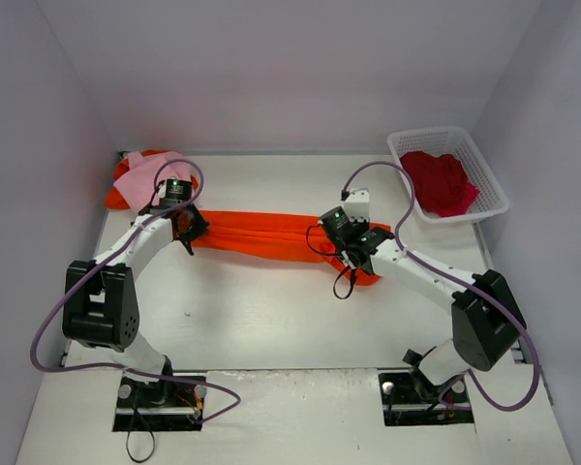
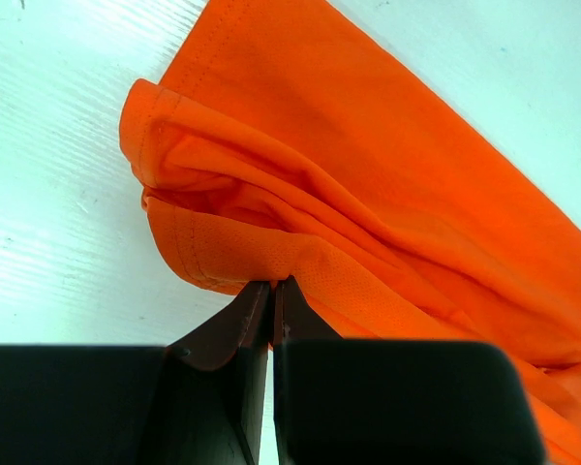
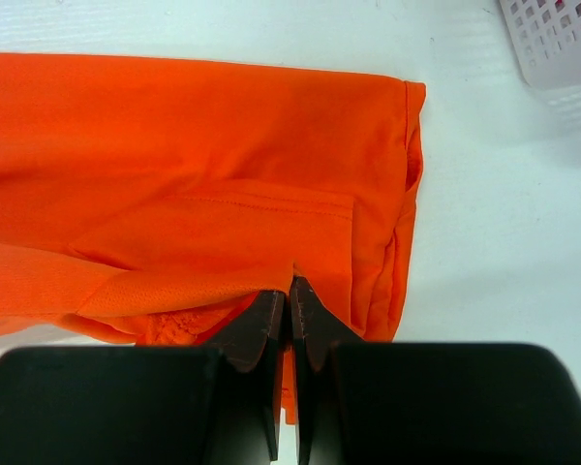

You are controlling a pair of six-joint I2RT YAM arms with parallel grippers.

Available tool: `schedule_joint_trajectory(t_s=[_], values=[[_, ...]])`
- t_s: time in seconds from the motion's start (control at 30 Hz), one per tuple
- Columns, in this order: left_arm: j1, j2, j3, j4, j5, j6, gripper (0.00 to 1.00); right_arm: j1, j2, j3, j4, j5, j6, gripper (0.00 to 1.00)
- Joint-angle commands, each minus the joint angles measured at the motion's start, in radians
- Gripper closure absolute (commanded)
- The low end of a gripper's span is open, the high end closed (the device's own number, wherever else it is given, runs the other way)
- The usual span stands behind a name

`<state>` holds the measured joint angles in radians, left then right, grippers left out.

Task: Fold and stack the t-shirts
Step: Fold the other side of the tshirt into a rectangle

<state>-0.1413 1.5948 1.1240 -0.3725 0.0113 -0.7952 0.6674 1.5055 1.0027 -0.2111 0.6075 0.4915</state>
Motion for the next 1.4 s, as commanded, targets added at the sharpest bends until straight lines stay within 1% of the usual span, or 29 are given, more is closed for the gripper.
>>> schedule_joint_trajectory(t_s=[0.0, 0.17, 0.57, 0.97, 1.37], values=[[0.011, -0.019, 0.059, 0.037, 0.013, 0.014, 1.0, -0.011, -0.014, 0.056, 0.03, 0.023, -0.021, 1.0], [0.012, -0.036, 0.072, 0.029, 0.013, 0.02, 1.0, -0.014, -0.059, 0.066, 0.03, 0.02, -0.037, 1.0], [0.012, -0.039, 0.131, 0.003, 0.01, 0.019, 1.0, -0.04, -0.082, 0.097, 0.03, 0.02, -0.068, 1.0], [0.012, -0.024, 0.146, 0.001, 0.01, 0.021, 1.0, -0.098, -0.03, 0.119, 0.041, 0.005, -0.091, 1.0], [0.019, 0.01, 0.168, 0.006, 0.012, 0.025, 1.0, -0.161, 0.039, 0.129, 0.091, -0.055, -0.116, 1.0]])
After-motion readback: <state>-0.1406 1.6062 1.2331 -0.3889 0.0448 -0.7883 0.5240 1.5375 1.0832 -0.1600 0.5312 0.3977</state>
